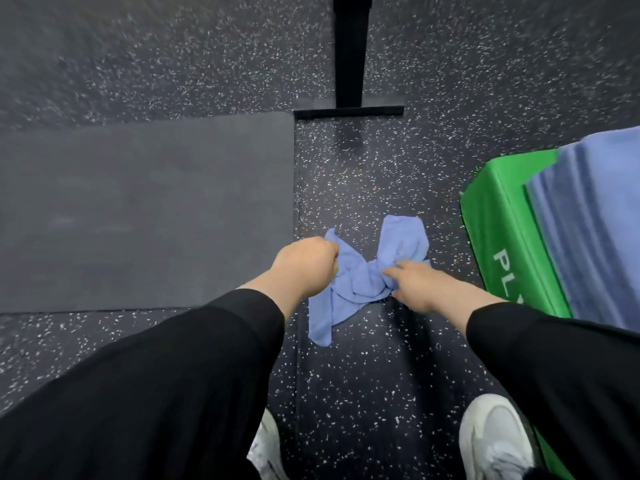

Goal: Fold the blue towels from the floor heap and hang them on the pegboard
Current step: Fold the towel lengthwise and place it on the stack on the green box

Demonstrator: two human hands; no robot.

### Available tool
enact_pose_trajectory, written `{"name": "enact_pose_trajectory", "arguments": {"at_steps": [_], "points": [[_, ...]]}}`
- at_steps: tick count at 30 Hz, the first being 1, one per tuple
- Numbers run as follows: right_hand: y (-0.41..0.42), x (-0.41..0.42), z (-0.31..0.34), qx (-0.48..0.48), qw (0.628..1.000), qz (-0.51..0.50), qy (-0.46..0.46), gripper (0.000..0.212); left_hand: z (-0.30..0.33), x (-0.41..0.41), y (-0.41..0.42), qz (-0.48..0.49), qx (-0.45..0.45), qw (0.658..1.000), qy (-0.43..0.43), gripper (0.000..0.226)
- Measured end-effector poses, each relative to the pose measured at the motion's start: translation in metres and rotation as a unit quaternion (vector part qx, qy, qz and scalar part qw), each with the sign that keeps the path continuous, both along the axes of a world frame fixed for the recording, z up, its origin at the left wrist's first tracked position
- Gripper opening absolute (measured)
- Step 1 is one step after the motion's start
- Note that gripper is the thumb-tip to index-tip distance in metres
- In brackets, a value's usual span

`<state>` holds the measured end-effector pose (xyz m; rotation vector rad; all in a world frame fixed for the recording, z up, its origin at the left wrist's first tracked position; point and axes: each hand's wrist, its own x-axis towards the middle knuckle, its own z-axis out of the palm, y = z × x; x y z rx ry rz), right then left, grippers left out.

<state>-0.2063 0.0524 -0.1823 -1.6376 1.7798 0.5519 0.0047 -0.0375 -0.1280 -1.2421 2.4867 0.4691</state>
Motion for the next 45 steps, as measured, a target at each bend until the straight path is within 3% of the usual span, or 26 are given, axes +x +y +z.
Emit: {"name": "enact_pose_trajectory", "arguments": {"at_steps": [9,15,18,20,23,25,27,30,34,37,41,45], "points": [[-0.006,0.001,-0.050,0.049,0.998,-0.027,0.009,0.037,-0.028,-0.019,-0.002,-0.014,0.033,0.999,0.004,0.016],[0.004,0.002,-0.063,0.035,0.999,-0.025,0.009,0.041,-0.039,-0.016,-0.001,-0.018,0.042,0.999,-0.007,0.018],[0.001,0.008,-0.065,-0.032,0.996,-0.081,0.001,0.030,-0.040,-0.018,-0.003,-0.019,0.043,0.999,-0.011,0.018],[-0.008,0.010,-0.057,-0.108,0.978,-0.172,-0.049,0.022,-0.037,-0.022,-0.004,-0.021,0.040,0.999,-0.012,0.017],[-0.023,0.005,-0.029,-0.190,0.915,-0.334,-0.126,0.015,-0.027,-0.028,-0.005,-0.024,0.031,0.999,-0.007,0.020],[-0.031,-0.005,-0.008,-0.202,0.867,-0.431,-0.146,0.025,-0.015,-0.033,-0.006,-0.029,0.022,0.999,0.004,0.020],[-0.033,-0.017,0.012,-0.166,0.853,-0.474,-0.140,0.012,0.002,-0.037,-0.006,-0.031,0.019,0.999,0.026,0.022],[-0.027,-0.030,0.056,-0.197,0.856,-0.454,-0.148,0.029,0.036,-0.041,-0.004,-0.016,0.008,0.998,0.068,0.025],[-0.022,-0.032,0.141,-0.343,0.820,-0.424,-0.175,0.020,0.095,-0.047,0.006,0.031,-0.005,0.988,0.150,0.025],[-0.014,-0.024,0.216,-0.390,0.826,-0.361,-0.189,0.020,0.152,-0.050,0.022,0.078,-0.011,0.967,0.242,0.028],[0.019,-0.006,0.325,-0.437,0.840,-0.238,-0.217,0.024,0.237,-0.047,0.052,0.136,0.010,0.908,0.396,0.038],[0.067,0.017,0.414,-0.508,0.805,-0.151,-0.265,0.029,0.313,-0.031,0.087,0.126,-0.002,0.825,0.551,0.057]]}}
